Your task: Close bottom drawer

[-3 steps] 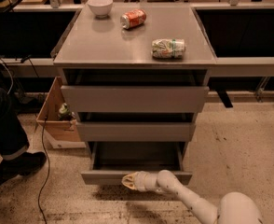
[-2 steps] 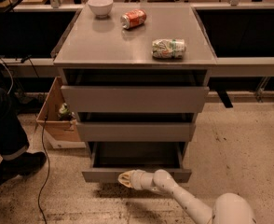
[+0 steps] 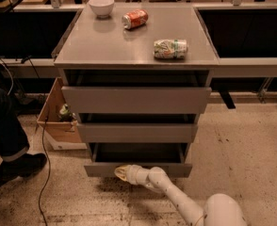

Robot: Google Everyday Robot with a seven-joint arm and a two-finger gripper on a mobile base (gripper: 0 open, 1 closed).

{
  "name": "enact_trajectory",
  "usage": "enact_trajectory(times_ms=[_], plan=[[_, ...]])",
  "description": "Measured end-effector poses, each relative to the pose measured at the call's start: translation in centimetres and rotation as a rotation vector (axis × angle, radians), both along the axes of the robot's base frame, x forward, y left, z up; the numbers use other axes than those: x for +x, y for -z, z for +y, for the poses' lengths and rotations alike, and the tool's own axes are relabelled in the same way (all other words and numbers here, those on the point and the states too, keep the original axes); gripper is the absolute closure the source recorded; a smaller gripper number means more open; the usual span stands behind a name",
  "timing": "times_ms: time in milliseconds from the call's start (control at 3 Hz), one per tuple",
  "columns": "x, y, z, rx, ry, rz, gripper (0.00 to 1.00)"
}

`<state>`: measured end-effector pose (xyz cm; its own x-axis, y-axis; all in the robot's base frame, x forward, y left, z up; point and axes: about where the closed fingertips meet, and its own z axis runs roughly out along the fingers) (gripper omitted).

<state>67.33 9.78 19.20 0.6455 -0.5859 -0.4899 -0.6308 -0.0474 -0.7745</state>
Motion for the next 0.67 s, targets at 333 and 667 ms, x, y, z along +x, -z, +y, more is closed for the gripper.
enact_trajectory(times_ms=[333,667], plan=[[2.0,-0.3,1.4,-0.002,0.021,-0.058,1.0],[3.9,-0.9,3.0,0.01,0.049,-0.106,1.0]])
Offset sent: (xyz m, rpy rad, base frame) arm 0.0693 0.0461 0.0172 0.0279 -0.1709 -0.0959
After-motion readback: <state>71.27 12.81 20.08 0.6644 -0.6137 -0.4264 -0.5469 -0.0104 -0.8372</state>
